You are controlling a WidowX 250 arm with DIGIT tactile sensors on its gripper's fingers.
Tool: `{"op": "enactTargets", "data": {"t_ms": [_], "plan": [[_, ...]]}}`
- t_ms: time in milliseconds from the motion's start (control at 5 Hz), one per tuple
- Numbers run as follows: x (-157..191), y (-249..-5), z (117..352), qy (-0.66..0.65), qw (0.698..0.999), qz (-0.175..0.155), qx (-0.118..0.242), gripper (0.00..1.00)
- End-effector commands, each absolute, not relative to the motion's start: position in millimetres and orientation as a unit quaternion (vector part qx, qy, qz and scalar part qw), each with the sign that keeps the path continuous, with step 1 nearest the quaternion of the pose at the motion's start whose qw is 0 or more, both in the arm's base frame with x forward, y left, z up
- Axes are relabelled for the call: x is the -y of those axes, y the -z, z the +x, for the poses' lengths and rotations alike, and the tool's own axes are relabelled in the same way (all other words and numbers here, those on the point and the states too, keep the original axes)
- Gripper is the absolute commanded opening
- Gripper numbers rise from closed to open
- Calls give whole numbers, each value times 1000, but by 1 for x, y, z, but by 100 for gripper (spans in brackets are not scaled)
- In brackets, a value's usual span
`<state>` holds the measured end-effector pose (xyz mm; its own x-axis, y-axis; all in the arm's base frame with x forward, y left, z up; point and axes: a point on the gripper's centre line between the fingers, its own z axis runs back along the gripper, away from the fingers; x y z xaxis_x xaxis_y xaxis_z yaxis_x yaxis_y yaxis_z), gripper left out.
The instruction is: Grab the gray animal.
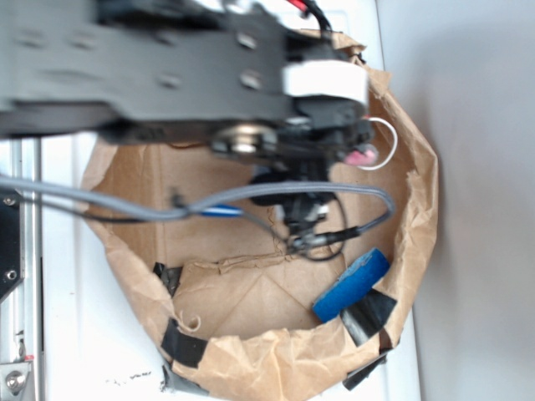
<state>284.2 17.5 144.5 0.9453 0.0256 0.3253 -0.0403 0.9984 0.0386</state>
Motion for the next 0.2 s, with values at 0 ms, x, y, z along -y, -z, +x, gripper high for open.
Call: {"op": "enactTargets", "data": {"t_ms": [0], "plan": [[-17, -167, 264, 43, 972, 109, 201, 33]]}}
